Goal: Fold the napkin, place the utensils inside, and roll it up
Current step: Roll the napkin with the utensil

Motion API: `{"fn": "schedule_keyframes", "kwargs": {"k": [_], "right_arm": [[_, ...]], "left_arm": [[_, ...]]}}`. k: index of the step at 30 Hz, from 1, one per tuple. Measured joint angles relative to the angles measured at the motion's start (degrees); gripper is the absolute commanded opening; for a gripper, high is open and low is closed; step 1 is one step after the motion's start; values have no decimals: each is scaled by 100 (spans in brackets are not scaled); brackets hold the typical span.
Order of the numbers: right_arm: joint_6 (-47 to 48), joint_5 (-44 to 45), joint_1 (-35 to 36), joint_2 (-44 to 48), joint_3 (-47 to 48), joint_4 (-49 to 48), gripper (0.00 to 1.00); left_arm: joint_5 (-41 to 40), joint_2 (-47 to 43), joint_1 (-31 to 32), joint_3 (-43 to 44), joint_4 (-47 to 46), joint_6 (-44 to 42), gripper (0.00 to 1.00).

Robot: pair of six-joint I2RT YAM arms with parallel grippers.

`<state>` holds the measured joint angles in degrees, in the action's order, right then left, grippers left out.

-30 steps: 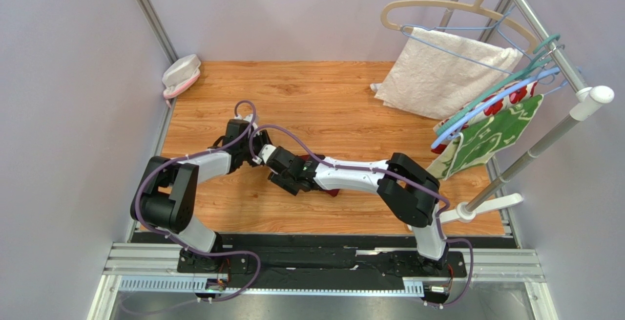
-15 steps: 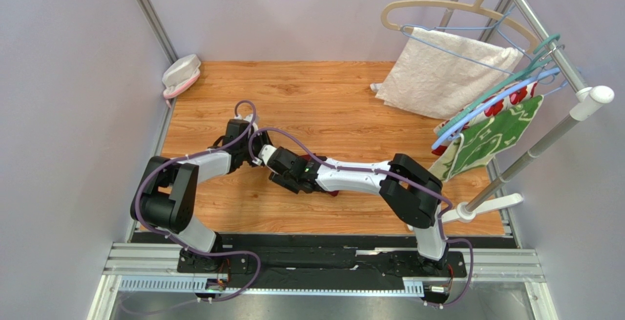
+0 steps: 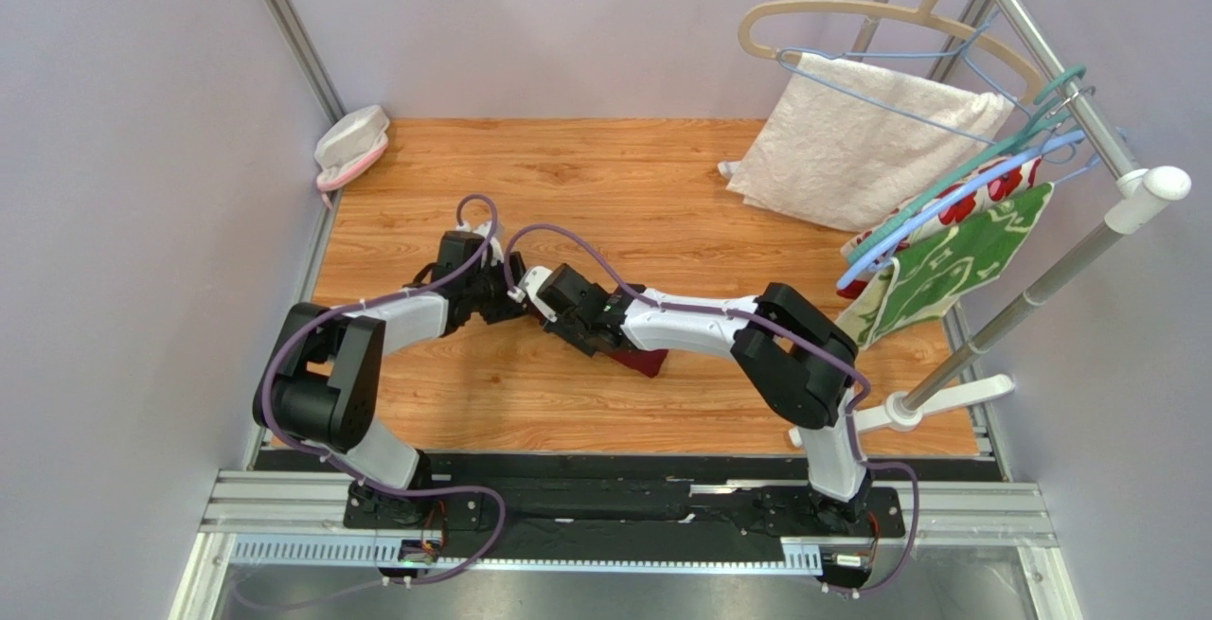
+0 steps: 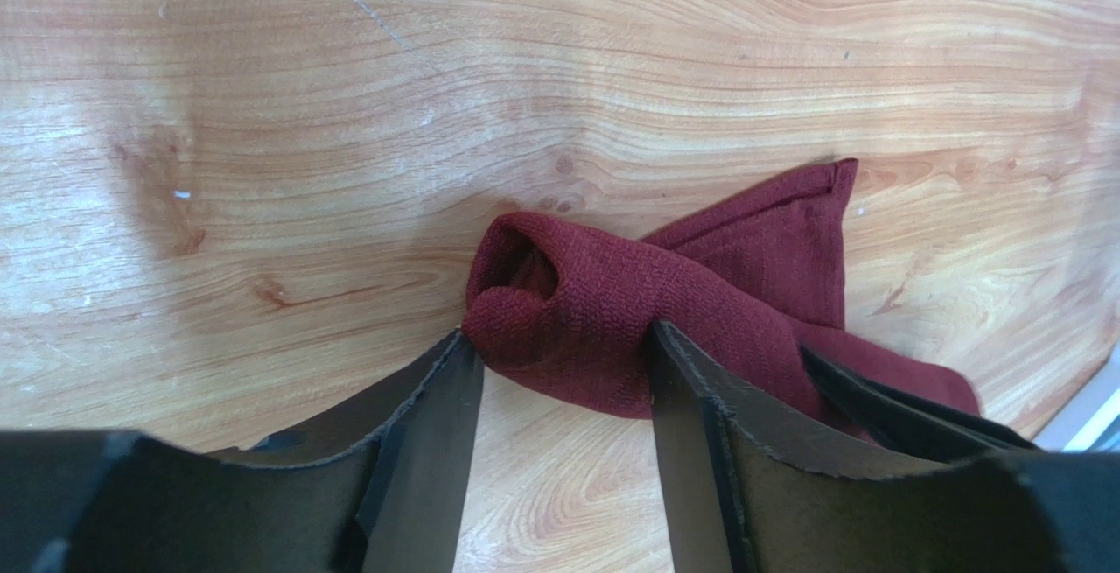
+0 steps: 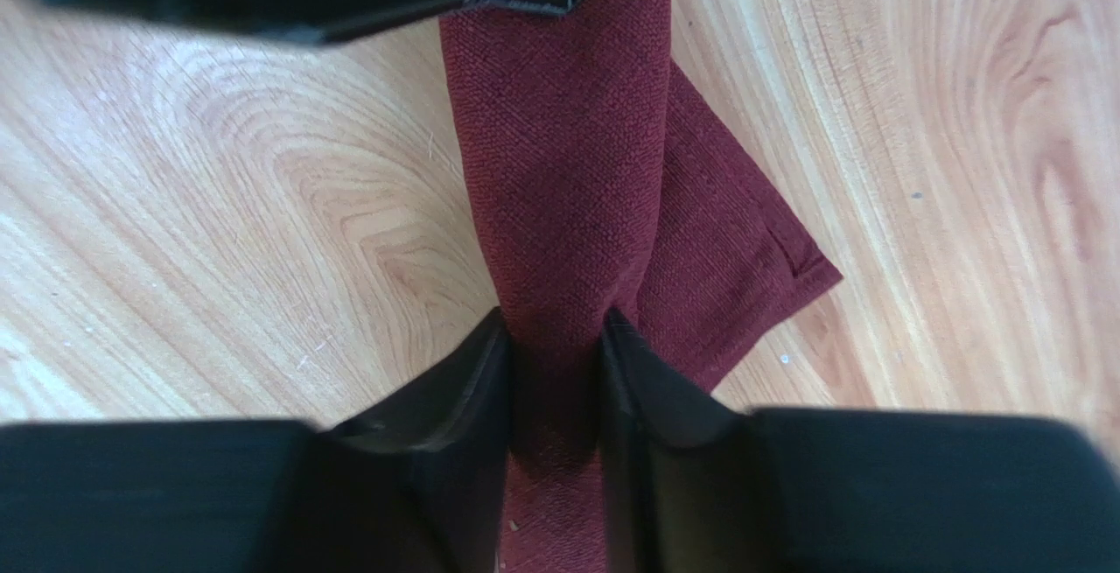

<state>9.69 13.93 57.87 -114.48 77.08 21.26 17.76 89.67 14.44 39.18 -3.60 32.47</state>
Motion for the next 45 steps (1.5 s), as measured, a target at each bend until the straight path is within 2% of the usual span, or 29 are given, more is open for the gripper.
{"fn": "schedule_keyframes", "kwargs": {"k": [1, 5, 14, 19, 25, 29, 34, 39, 42, 43, 45], "right_arm": [[-15, -140, -46, 0, 0, 4, 20], [-197, -1029, -391, 44, 24, 13, 18], [-1003, -3462, -1274, -15, 22, -44, 14], [-1609, -4863, -1624, -304, 24, -319, 14], [-2221, -6105, -1810, -723, 44, -680, 13], [-2570, -6618, -1952, -942, 61, -916, 13], [-2824, -6852, -2017, -1058, 61, -1084, 13], [-2994, -6948, -2041, -1110, 61, -1187, 19], [-3036, -6948, -2046, -1113, 61, -1191, 28], [-3047, -6940, -2046, -1113, 61, -1189, 37], [-3029, -6852, -2044, -1110, 61, -1165, 46]], "left_arm": [[17, -2, 0, 4, 0, -20, 65], [-114, -120, 0, 129, 212, -94, 68], [-629, -1228, -2, 133, 496, -133, 69], [-584, -1296, -2, -378, 245, -39, 69], [-459, -1259, -2, -730, 57, 162, 69], [-422, -1169, -2, -769, -179, 260, 69], [-299, -911, 0, -817, -393, 372, 66], [-238, -741, 17, -817, -507, 463, 62], [-249, -660, 50, -815, -529, 472, 57], [-245, -623, 59, -807, -551, 474, 56], [-243, -557, 79, -769, -560, 476, 54]]}}
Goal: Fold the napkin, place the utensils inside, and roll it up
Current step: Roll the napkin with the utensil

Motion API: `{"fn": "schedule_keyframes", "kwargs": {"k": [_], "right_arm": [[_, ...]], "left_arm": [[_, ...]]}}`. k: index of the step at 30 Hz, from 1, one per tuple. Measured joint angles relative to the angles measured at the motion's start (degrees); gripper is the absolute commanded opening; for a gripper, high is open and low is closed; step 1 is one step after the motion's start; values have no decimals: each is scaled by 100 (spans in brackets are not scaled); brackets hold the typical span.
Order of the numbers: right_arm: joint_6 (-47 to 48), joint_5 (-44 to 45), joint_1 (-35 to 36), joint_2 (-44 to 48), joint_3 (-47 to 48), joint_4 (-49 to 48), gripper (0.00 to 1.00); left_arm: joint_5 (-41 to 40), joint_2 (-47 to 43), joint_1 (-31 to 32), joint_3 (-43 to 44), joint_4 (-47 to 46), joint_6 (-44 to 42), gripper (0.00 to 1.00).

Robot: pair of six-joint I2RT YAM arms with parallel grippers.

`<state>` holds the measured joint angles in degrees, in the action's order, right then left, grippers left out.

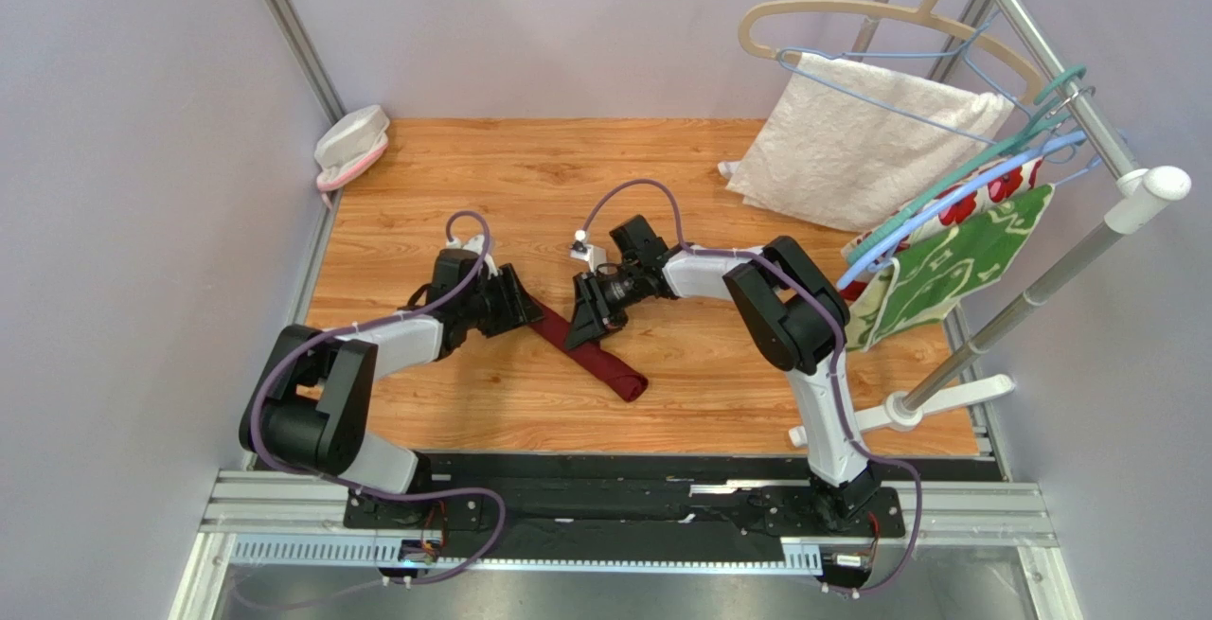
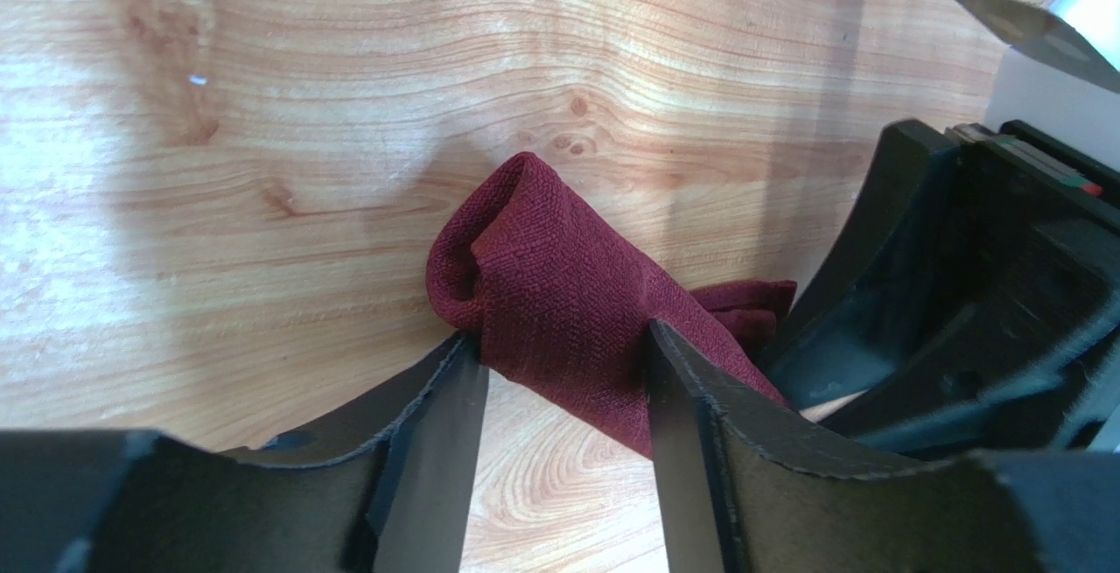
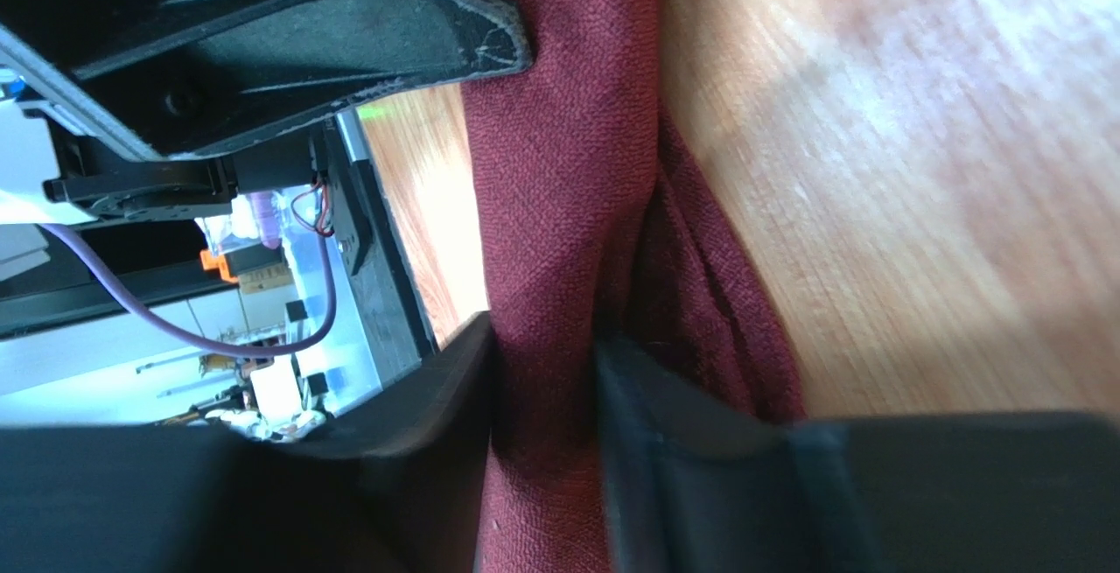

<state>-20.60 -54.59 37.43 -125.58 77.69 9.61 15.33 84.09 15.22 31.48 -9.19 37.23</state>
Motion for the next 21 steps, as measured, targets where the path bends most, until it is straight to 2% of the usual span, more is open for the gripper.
{"fn": "schedule_keyframes", "kwargs": {"k": [1, 4, 10, 13, 16, 21], "right_arm": [[-4, 35, -2, 11, 0, 39, 53], [101, 282, 0, 199, 2, 275, 59], [557, 1462, 151, 852, 101, 1082, 61], [800, 2347, 315, 1276, 164, 1314, 61], [1075, 3359, 706, 1676, 168, 1377, 60], [1679, 5246, 1871, 1906, 168, 1307, 59]], "left_arm": [[2, 35, 9, 20, -9, -2, 54], [7, 109, 24, 92, 4, 0, 53], [2, 160, 44, 186, 111, -15, 53], [2, 164, 44, 208, 151, -28, 53], [2, 170, 46, 236, 205, -39, 53], [4, 208, 46, 295, 275, -55, 53]]}}
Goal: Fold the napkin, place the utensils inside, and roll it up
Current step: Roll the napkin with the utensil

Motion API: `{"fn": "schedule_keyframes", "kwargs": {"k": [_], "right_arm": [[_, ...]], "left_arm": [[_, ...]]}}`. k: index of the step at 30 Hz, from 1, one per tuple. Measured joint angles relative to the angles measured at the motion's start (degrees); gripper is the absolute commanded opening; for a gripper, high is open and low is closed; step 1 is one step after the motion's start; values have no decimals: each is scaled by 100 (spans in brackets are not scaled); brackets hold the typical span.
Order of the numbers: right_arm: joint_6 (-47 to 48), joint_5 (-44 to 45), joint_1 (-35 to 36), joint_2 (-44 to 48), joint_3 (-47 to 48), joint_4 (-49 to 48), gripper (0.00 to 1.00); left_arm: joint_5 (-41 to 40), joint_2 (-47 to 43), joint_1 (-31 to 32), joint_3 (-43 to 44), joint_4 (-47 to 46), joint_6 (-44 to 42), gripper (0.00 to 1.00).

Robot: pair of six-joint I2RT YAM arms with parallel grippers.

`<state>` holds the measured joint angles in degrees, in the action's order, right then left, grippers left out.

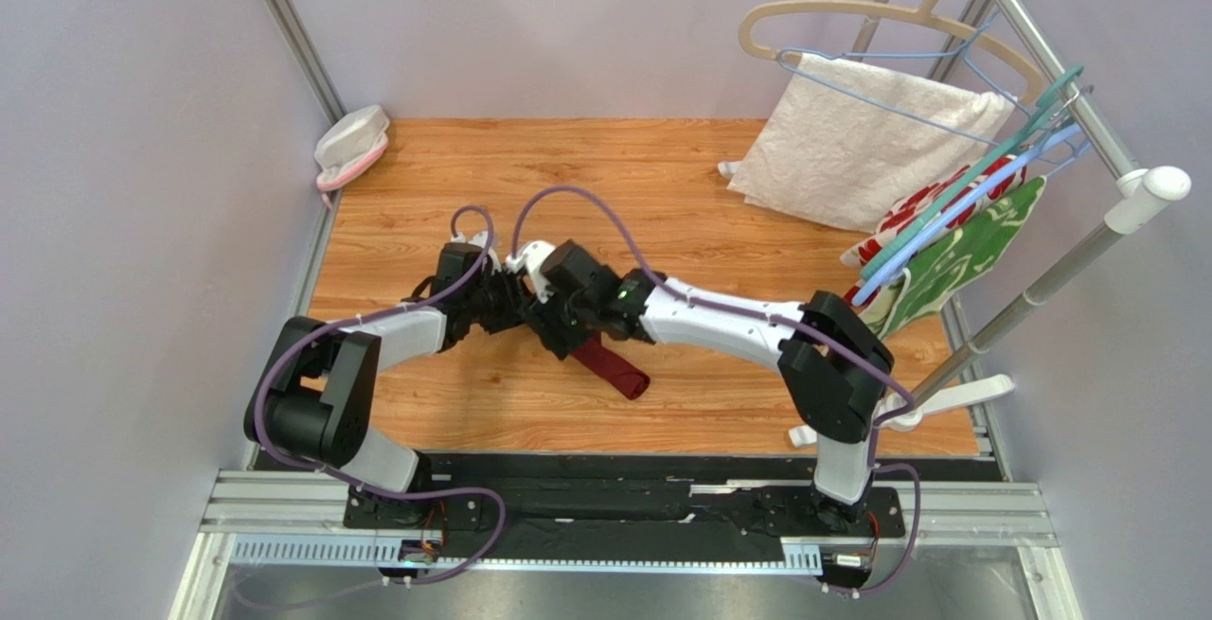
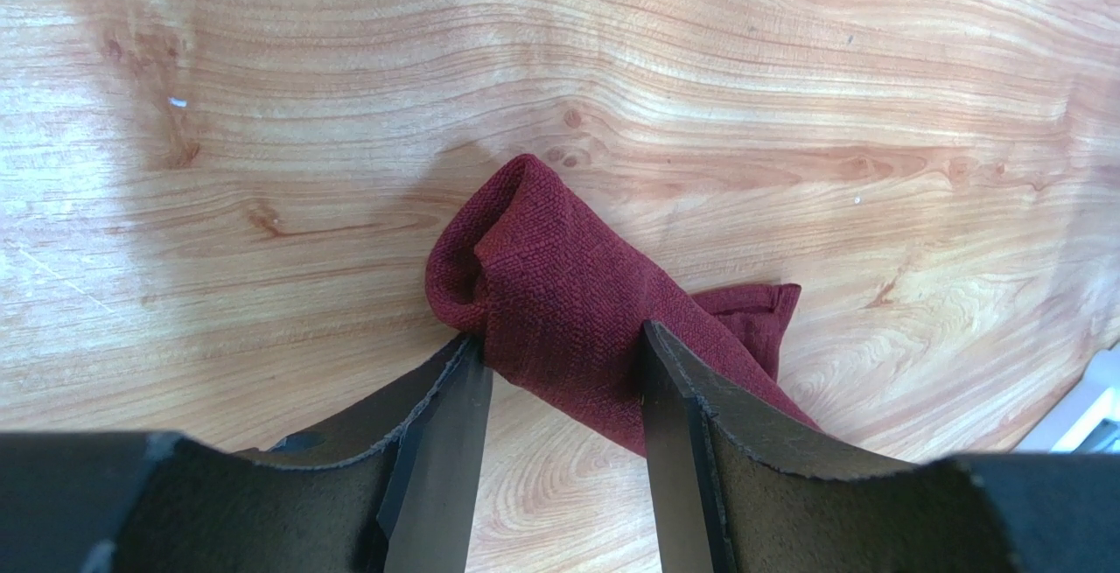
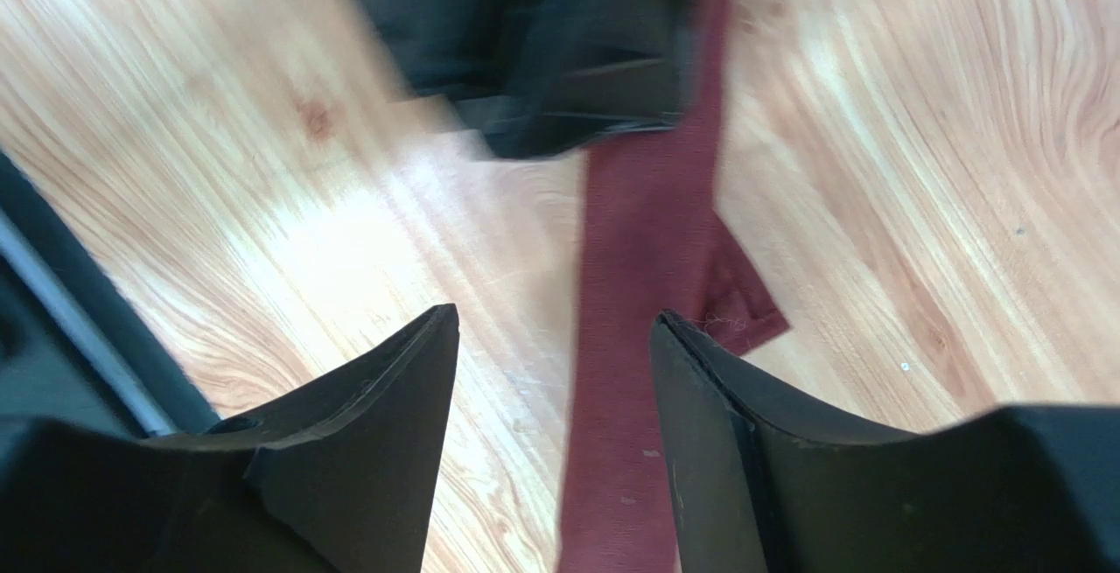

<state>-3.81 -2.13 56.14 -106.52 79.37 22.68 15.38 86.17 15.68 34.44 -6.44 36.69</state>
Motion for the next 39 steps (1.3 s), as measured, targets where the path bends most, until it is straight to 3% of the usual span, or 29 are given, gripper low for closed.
{"fn": "schedule_keyframes", "kwargs": {"k": [4, 9, 18, 25, 30, 39], "right_arm": [[448, 1016, 706, -24, -83, -83, 56], [815, 1727, 852, -225, -122, -210, 52], [1045, 2243, 822, -708, -264, -321, 46], [1113, 2358, 765, -826, -273, -413, 33], [968, 1954, 492, -809, -328, -544, 27], [262, -511, -614, -621, -546, -804, 26]], "left_arm": [[7, 26, 0, 55, 63, -13, 53], [7, 33, 4, 85, 107, -22, 53], [13, 55, 4, 144, 181, -94, 53], [61, 57, 4, 175, 192, -127, 66], [-44, -136, 0, 177, 323, -131, 70], [-363, -846, -229, 173, 546, -153, 70]]}}
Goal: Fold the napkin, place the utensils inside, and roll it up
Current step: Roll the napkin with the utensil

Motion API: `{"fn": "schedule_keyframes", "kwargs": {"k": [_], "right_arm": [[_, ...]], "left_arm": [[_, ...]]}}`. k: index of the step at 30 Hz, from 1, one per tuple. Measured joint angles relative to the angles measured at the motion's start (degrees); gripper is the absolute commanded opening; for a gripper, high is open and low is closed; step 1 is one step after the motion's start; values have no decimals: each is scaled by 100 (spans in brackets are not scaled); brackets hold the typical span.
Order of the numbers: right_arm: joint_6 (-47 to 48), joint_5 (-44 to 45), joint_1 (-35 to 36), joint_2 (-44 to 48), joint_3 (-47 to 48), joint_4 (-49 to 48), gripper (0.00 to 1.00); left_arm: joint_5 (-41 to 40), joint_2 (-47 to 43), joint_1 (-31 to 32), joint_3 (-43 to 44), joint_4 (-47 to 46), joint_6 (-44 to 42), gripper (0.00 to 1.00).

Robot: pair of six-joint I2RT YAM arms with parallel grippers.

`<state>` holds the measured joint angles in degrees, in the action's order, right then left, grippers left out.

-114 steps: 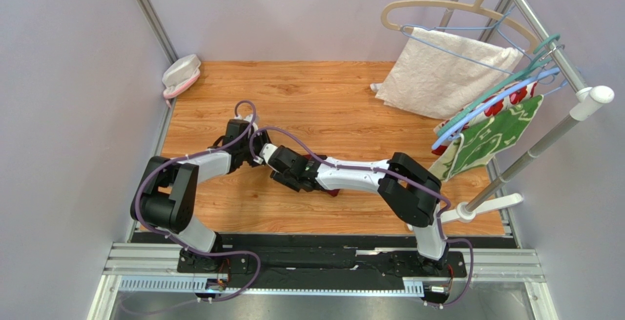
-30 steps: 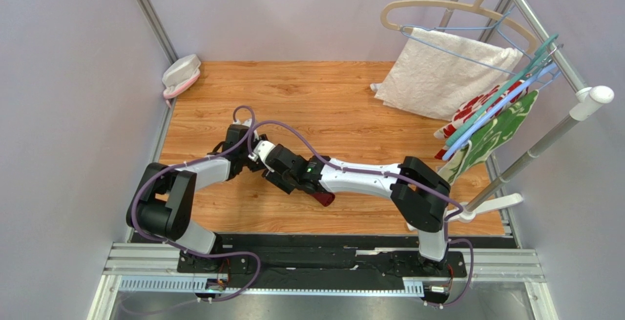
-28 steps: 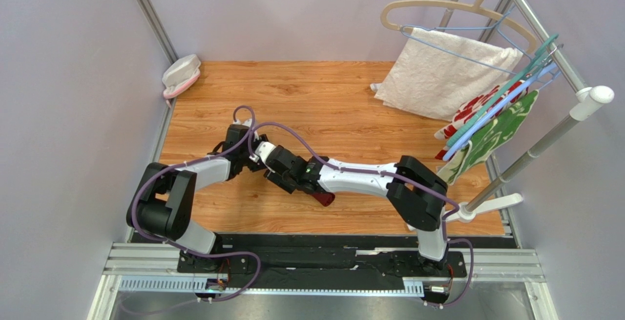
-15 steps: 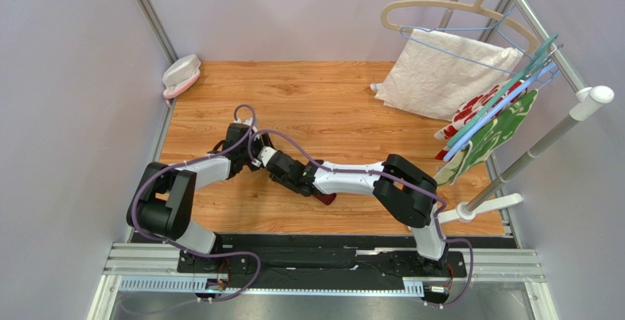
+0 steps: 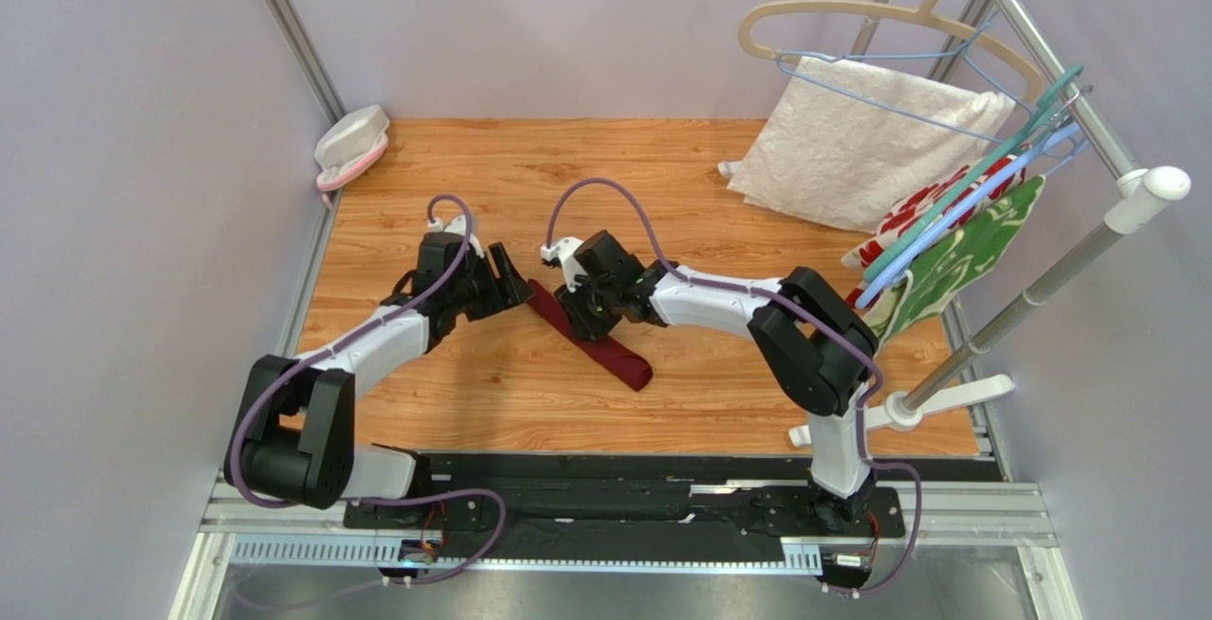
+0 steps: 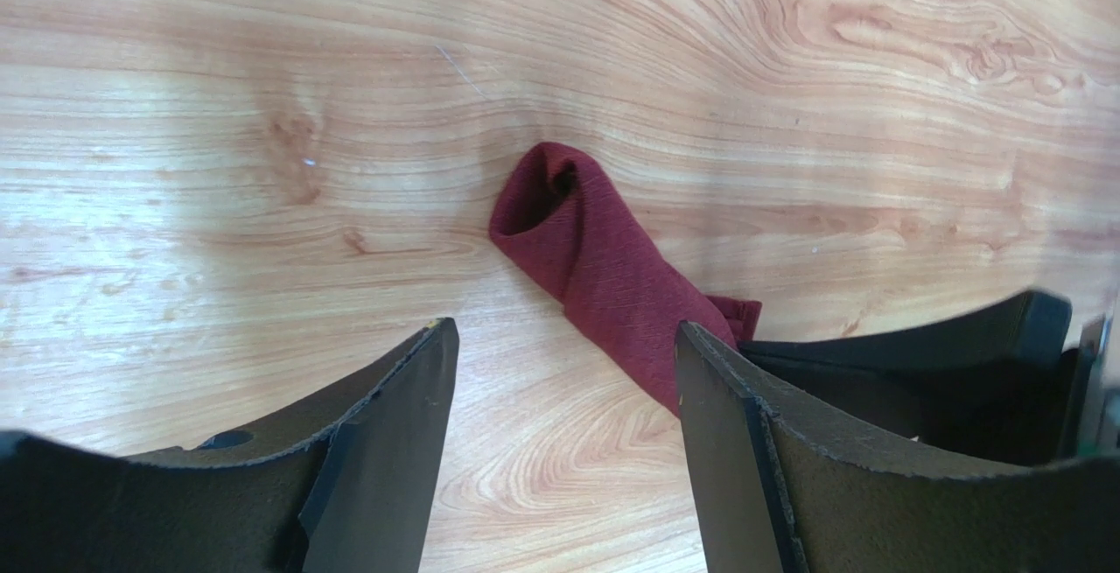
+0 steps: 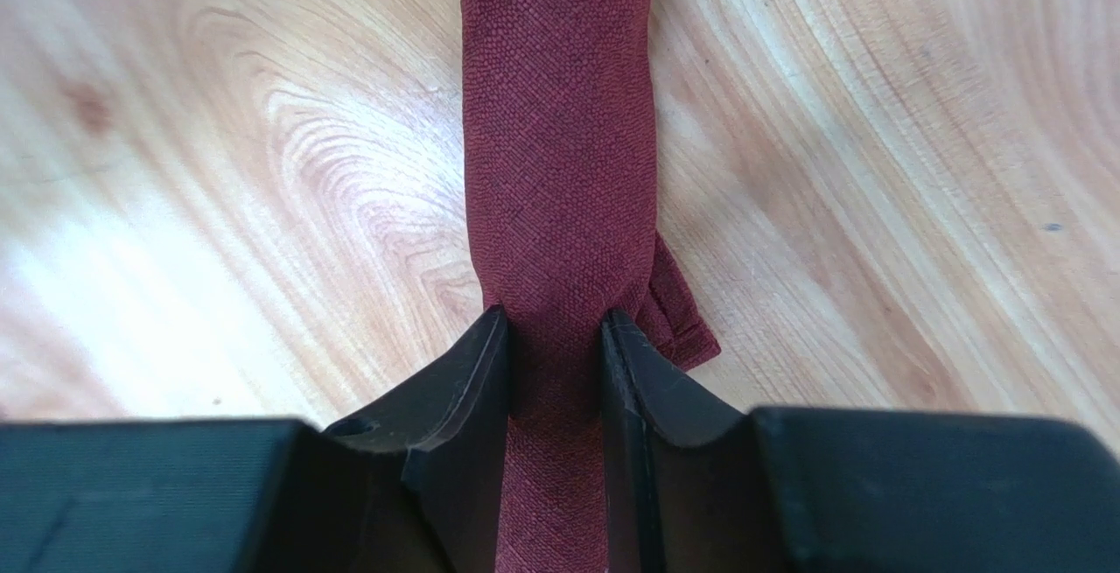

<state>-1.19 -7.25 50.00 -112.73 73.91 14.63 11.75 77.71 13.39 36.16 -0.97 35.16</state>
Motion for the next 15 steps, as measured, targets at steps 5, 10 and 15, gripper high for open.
{"fn": "schedule_keyframes", "kwargs": {"k": [5, 10, 15], "right_arm": [[-339, -1137, -450, -90, 0, -92, 25], [-629, -1862, -726, -269, 74, -157, 25], [-1016, -2365, -918, -437, 109, -352, 22]], "left_arm": [[-20, -24, -26, -101, -9, 7, 70], [31, 85, -26, -153, -127, 33, 70], [173, 354, -28, -155, -407, 114, 70]]}}
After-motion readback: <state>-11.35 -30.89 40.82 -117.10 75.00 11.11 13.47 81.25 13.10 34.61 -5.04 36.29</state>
